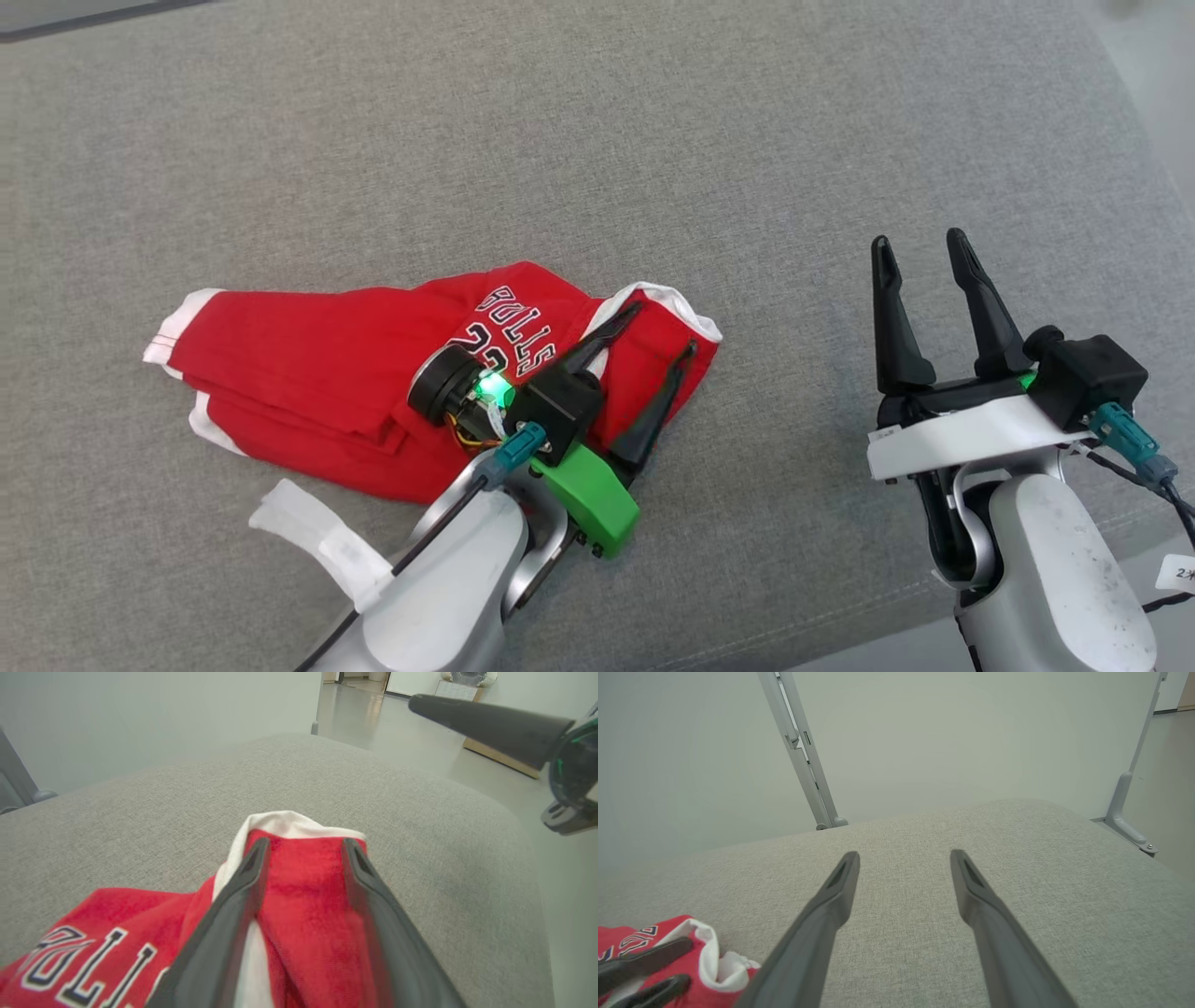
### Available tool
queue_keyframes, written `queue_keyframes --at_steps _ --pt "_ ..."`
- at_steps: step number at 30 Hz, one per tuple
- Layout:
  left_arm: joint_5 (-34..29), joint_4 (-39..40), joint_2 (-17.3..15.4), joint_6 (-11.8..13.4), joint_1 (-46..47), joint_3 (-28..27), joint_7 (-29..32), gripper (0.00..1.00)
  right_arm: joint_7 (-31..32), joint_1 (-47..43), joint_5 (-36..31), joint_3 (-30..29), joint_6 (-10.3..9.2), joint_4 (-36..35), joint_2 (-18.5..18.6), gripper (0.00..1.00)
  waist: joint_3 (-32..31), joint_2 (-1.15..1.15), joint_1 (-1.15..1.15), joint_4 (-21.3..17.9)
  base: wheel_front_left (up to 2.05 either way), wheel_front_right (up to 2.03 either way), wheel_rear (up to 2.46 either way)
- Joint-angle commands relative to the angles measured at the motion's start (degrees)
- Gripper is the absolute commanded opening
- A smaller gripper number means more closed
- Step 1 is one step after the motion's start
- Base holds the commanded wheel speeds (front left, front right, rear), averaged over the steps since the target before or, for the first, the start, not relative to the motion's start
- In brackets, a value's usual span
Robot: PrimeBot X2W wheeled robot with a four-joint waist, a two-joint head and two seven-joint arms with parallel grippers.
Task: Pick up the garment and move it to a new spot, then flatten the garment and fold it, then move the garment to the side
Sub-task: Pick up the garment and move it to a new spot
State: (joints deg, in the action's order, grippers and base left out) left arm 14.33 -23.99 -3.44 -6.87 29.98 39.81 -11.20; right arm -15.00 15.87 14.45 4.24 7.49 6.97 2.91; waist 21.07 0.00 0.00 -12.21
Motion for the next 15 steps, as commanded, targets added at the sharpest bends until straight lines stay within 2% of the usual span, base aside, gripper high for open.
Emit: queue_keyframes --at_steps 1,7,14,15 --pt "0.68 0.05 0.12 0.13 -0.19 0.25 -1.11 1.00 -0.25 0.32 -0.42 -0.13 0.00 0.41 0.06 1.00 -2.31 0.00 0.00 2.31 0.00 0.00 0.00" --pt "2.66 1.89 0.10 2.19 -2.27 -1.74 -3.04 1.00 -0.31 -0.80 -1.62 -0.16 0.00 1.42 0.07 1.00 -6.24 0.00 0.00 4.90 0.00 0.00 0.00" --pt "5.50 4.80 -2.77 6.34 -5.63 -8.27 -3.69 1.00 -0.04 -2.27 -3.15 -0.76 0.00 1.70 0.07 1.00 -9.66 0.00 0.00 7.43 0.00 0.00 0.00" --pt "5.50 4.80 -2.77 6.34 -5.63 -8.27 -3.69 1.00 -0.04 -2.27 -3.15 -0.76 0.00 1.70 0.07 1.00 -9.66 0.00 0.00 7.43 0.00 0.00 0.00"
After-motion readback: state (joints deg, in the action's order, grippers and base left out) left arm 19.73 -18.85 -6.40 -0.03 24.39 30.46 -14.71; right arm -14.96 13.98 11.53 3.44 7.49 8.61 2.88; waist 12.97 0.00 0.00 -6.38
